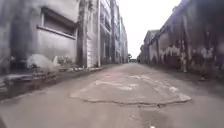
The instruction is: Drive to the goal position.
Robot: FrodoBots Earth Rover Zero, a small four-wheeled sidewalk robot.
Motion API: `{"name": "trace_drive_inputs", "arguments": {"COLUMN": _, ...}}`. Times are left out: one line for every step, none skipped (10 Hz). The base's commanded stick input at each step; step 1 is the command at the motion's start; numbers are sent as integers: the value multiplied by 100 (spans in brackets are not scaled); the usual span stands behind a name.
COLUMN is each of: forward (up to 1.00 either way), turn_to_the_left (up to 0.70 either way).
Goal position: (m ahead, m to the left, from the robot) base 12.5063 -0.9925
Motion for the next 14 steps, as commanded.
{"name": "trace_drive_inputs", "arguments": {"forward": 50, "turn_to_the_left": 0}}
{"name": "trace_drive_inputs", "arguments": {"forward": 50, "turn_to_the_left": 0}}
{"name": "trace_drive_inputs", "arguments": {"forward": 50, "turn_to_the_left": 0}}
{"name": "trace_drive_inputs", "arguments": {"forward": 50, "turn_to_the_left": -15}}
{"name": "trace_drive_inputs", "arguments": {"forward": 50, "turn_to_the_left": -37}}
{"name": "trace_drive_inputs", "arguments": {"forward": 50, "turn_to_the_left": -50}}
{"name": "trace_drive_inputs", "arguments": {"forward": 50, "turn_to_the_left": -50}}
{"name": "trace_drive_inputs", "arguments": {"forward": 50, "turn_to_the_left": 0}}
{"name": "trace_drive_inputs", "arguments": {"forward": 50, "turn_to_the_left": 0}}
{"name": "trace_drive_inputs", "arguments": {"forward": 50, "turn_to_the_left": 0}}
{"name": "trace_drive_inputs", "arguments": {"forward": 50, "turn_to_the_left": 0}}
{"name": "trace_drive_inputs", "arguments": {"forward": 50, "turn_to_the_left": 0}}
{"name": "trace_drive_inputs", "arguments": {"forward": 50, "turn_to_the_left": 0}}
{"name": "trace_drive_inputs", "arguments": {"forward": 50, "turn_to_the_left": 0}}
